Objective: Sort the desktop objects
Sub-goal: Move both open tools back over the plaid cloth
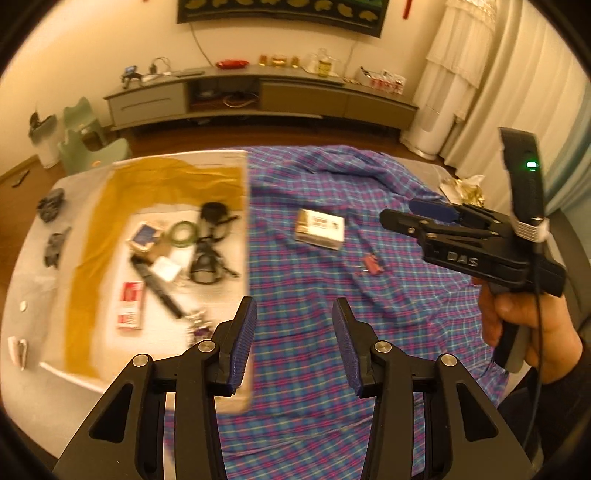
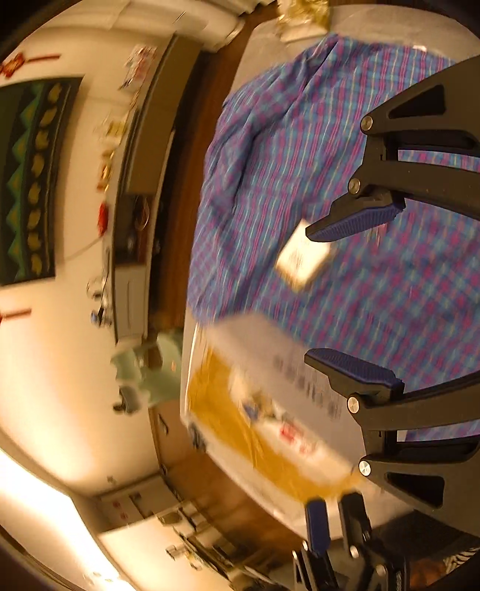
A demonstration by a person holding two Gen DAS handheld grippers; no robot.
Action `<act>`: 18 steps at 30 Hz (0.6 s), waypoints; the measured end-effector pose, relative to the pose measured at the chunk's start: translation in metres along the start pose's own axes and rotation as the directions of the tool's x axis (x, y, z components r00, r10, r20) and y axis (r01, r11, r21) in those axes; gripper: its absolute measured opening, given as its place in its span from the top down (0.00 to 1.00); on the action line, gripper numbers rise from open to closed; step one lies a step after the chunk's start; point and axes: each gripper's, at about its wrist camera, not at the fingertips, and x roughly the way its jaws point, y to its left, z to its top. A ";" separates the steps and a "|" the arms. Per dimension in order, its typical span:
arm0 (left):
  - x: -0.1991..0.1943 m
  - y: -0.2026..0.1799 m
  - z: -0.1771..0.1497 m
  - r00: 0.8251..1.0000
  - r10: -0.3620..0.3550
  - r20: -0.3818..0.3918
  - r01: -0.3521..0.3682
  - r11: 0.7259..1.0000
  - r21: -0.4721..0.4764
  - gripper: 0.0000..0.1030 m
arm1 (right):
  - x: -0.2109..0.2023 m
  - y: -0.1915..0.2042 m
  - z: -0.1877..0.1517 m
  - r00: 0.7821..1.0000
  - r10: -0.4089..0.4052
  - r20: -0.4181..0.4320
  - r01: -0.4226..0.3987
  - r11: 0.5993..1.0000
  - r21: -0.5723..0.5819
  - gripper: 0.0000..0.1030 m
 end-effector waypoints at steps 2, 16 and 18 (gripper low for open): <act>0.013 -0.011 0.003 1.000 -0.009 -0.016 0.009 1.000 0.009 0.56 | 0.011 -0.016 -0.005 0.999 -0.019 -0.030 0.019 1.000 -0.005 0.41; 0.163 -0.027 0.068 0.972 -0.098 -0.216 0.050 0.975 -0.216 0.55 | 0.077 -0.039 -0.061 0.986 -0.052 -0.159 0.040 0.996 -0.077 0.42; 0.179 -0.030 0.077 0.973 -0.068 -0.223 0.021 0.978 -0.208 0.55 | 0.085 -0.044 -0.064 0.983 -0.048 -0.175 0.037 0.997 -0.068 0.45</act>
